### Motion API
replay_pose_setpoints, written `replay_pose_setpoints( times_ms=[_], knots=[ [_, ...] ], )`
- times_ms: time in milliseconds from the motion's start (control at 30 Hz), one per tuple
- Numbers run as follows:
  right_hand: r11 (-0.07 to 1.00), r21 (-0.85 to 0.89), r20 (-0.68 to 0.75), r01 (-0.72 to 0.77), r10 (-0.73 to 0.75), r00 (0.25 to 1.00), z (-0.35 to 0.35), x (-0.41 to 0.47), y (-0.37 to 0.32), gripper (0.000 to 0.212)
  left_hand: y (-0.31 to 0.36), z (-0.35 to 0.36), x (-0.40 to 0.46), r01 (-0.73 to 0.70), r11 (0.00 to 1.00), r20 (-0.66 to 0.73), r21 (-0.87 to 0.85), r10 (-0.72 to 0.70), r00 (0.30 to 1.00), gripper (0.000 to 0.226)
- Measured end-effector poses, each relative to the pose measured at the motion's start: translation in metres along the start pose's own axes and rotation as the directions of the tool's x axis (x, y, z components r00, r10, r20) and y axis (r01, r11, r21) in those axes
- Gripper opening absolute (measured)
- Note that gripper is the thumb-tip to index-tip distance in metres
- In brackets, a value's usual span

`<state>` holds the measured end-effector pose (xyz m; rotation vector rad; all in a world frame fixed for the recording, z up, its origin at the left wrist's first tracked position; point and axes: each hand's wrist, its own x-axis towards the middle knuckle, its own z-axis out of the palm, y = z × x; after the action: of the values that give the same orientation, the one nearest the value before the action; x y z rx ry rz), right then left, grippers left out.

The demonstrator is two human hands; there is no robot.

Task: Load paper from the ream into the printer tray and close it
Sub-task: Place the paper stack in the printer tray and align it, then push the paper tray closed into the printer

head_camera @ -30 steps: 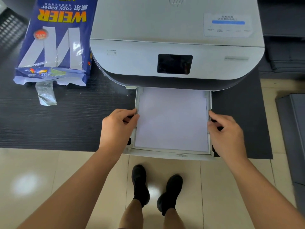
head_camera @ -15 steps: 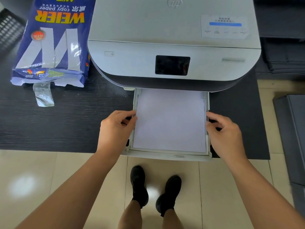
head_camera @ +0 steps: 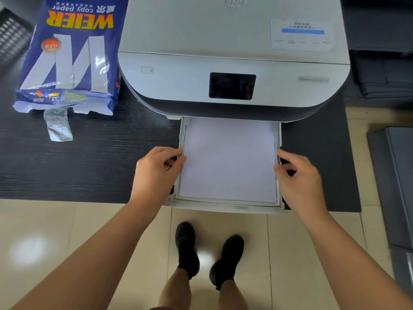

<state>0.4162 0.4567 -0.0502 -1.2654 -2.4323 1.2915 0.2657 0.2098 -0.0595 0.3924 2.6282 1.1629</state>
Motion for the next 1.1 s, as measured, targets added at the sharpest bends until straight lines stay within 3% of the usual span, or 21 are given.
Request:
replay_pose_setpoints(
  times_ms=[167, 267, 367, 467, 833, 1100],
  knots=[
    [0.999, -0.038, 0.091, -0.001, 0.004, 0.996, -0.009, -0.005, -0.006, 0.044, 0.006, -0.010, -0.009, 0.007, 1.000, 0.109, 0.028, -0.010, 0.994, 0.055],
    [0.995, -0.055, 0.163, 0.079, -0.069, 0.984, -0.017, -0.028, -0.003, 0.058, 0.006, -0.021, -0.032, -0.131, 0.987, 0.276, 0.092, 0.101, 0.956, 0.087],
    [0.978, -0.129, 0.293, 0.165, -0.121, 0.948, -0.024, -0.060, 0.007, 0.078, -0.009, -0.025, -0.058, -0.327, 0.926, 0.436, 0.186, 0.221, 0.873, 0.100],
    [0.936, -0.237, 0.360, 0.261, -0.165, 0.918, -0.023, -0.082, 0.024, 0.087, -0.028, -0.020, -0.075, -0.419, 0.878, 0.492, 0.230, 0.266, 0.829, 0.093],
    [0.937, -0.251, 0.252, 0.244, -0.180, 0.951, -0.012, -0.088, 0.040, 0.067, -0.038, -0.014, -0.074, -0.452, 0.854, 0.382, 0.258, 0.340, 0.860, 0.057],
    [0.935, -0.242, 0.139, 0.260, -0.232, 0.963, -0.011, -0.063, 0.035, 0.056, -0.024, -0.015, -0.050, -0.373, 0.908, 0.261, 0.192, 0.320, 0.911, 0.059]
  ],
)
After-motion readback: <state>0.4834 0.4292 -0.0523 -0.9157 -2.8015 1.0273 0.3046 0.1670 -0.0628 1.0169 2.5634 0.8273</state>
